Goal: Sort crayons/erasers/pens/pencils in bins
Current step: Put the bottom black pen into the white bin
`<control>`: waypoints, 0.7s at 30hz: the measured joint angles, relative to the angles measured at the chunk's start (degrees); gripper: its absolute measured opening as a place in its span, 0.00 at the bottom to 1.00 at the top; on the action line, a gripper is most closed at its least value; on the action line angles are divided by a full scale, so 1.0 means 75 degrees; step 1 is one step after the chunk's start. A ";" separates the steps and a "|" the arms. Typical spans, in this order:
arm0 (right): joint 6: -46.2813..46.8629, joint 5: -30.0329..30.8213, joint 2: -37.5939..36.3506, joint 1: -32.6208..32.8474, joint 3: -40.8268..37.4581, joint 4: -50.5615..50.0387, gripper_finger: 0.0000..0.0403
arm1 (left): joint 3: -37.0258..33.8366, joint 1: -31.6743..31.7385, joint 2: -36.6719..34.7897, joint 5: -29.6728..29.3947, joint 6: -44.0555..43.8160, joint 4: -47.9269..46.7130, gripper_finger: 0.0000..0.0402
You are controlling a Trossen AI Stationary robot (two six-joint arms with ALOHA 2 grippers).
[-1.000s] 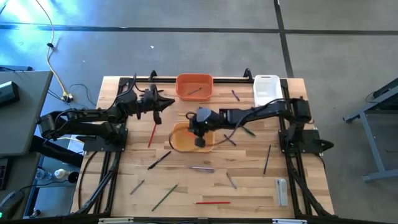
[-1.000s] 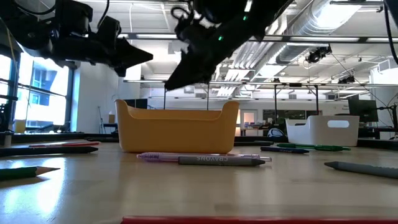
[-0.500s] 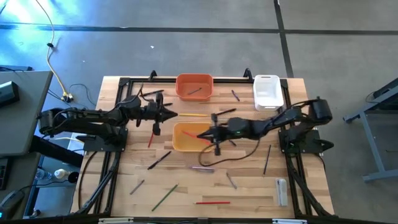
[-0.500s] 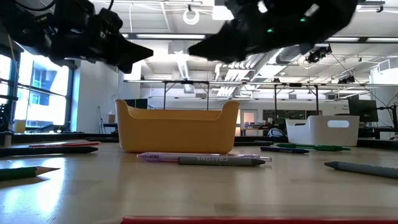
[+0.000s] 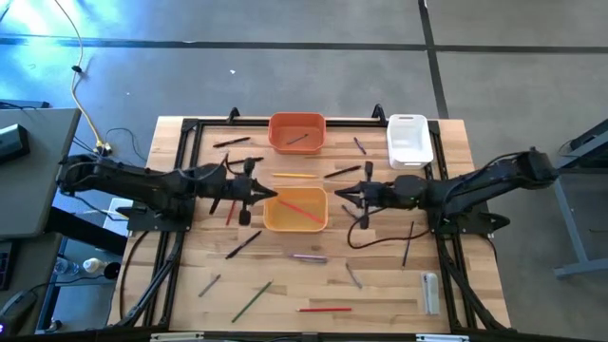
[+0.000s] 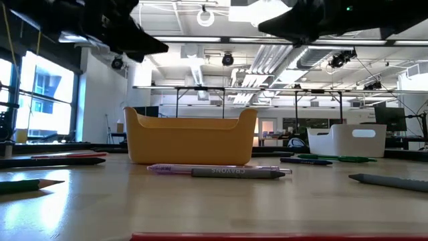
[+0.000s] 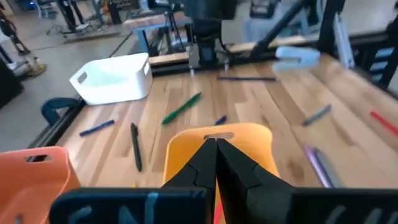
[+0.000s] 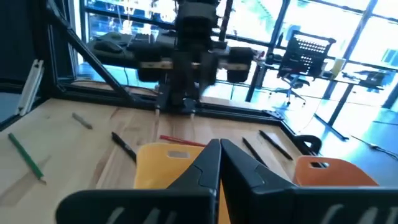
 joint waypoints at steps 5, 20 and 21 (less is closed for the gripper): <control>0.0013 0.0288 -0.0194 0.0138 -0.0094 -0.0306 0.00 | 0.0675 -0.1196 0.0000 -0.1150 -0.0109 -0.1723 0.00; 0.0048 0.0441 -0.0191 0.0231 -0.0091 -0.0345 0.00 | 0.1598 -0.3785 0.0302 -0.1953 -0.5188 -0.6830 0.10; 0.0070 0.0441 -0.0191 0.0231 -0.0091 -0.0345 0.00 | 0.1599 -0.3918 0.0398 -0.1954 -0.5468 -0.6880 0.12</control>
